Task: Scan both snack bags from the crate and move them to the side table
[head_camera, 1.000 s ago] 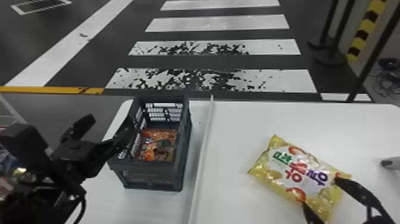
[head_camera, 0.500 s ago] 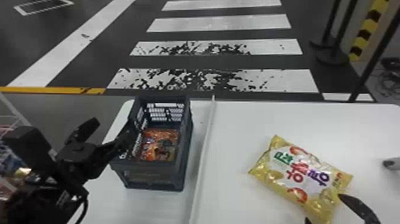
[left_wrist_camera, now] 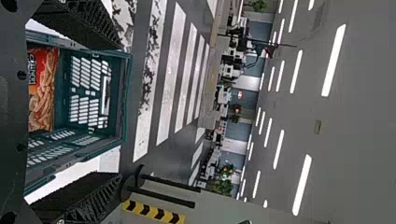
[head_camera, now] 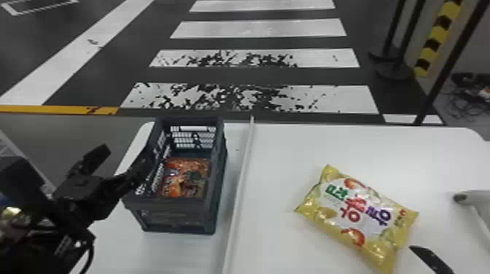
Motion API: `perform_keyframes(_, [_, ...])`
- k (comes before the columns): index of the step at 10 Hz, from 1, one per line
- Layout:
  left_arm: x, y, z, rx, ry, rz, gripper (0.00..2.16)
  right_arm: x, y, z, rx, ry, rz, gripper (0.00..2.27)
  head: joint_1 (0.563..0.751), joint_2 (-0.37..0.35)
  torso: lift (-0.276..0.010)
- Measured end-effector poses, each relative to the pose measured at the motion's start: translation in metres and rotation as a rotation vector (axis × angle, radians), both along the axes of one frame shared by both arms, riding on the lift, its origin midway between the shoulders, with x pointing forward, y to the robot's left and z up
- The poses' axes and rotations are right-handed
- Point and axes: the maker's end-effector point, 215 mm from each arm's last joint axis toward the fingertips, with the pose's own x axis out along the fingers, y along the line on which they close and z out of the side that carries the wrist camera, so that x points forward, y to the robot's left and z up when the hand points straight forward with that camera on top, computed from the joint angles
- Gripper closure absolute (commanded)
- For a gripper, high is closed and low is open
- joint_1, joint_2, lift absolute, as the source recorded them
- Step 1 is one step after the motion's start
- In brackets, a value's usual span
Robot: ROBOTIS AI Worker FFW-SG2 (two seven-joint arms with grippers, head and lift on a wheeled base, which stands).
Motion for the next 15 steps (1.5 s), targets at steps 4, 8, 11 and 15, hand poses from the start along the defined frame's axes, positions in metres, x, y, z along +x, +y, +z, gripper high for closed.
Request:
perform_keyframes(4, [0.000,-0.001,-0.001,-0.021,-0.005,-0.015,0.02,-0.001,0.001,0.001,-0.029,-0.011,0.002,0.31,0.695,0.097,-0.095])
perform_keyframes(8, [0.000,-0.002,-0.009,-0.033,0.006,-0.028,0.02,0.008,0.020,-0.004,-0.054,-0.023,0.031,0.30,0.695,0.121,-0.095])
perform_keyframes(11, [0.000,0.000,-0.008,-0.031,0.004,-0.029,0.02,0.024,0.021,-0.019,-0.088,-0.013,0.036,0.68,0.695,0.127,-0.095])
perform_keyframes(15, [0.000,0.006,-0.009,-0.033,0.005,-0.022,0.02,0.027,0.009,-0.025,-0.124,0.011,0.054,2.24,0.695,0.110,-0.095])
